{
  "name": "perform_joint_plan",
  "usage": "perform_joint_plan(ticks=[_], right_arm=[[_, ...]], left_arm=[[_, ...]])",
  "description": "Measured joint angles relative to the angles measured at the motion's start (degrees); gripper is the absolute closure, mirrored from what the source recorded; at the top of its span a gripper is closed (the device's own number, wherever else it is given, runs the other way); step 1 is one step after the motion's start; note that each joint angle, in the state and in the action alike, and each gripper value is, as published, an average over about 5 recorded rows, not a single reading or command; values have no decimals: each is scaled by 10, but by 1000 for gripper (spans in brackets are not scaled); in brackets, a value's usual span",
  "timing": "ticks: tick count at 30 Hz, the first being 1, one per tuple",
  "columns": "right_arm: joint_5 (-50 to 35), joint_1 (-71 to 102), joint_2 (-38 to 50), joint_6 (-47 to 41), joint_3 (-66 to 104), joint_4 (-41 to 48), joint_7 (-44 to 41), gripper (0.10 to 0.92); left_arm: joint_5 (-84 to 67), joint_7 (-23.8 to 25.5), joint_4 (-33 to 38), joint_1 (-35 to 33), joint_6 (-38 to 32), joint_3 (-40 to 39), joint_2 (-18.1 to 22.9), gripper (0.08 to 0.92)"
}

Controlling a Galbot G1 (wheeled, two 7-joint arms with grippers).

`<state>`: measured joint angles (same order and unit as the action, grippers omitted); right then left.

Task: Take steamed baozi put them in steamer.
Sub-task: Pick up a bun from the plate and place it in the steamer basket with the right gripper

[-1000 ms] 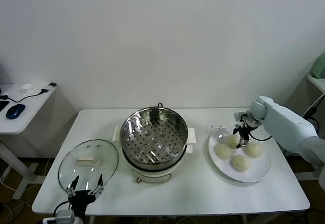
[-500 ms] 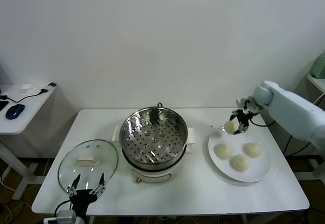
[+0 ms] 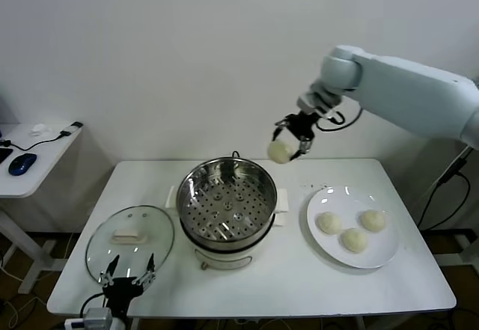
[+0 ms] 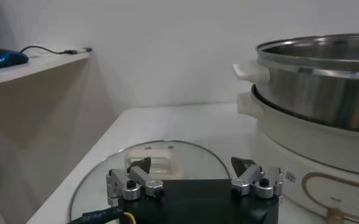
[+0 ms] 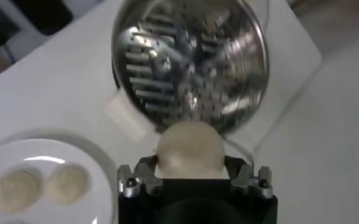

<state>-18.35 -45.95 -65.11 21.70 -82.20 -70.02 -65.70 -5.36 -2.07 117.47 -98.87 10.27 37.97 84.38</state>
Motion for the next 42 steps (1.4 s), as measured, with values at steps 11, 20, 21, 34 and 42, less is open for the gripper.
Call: perform_joint_plan(ticks=[11,20,21,34,42], right_arm=[[167,76,-91,118,28,62,57,296],[262,150,-143,179,66,154,84,296],[269,156,-147,184,70,163,87,296],[316,206,-194,222,98,259,117,211],[310,208,-198,236,104,274,125,202]], left_arm=[[0,-3,3,-3,-2,5,0,177],[-1,-4,0,-1,-3,5,1,177],[-1,-4,0,-1,-3,5,1,177],[-2,-7,-6,6,-4,5,2,177],[-3,-8,-8,10,-4,5,3,177]])
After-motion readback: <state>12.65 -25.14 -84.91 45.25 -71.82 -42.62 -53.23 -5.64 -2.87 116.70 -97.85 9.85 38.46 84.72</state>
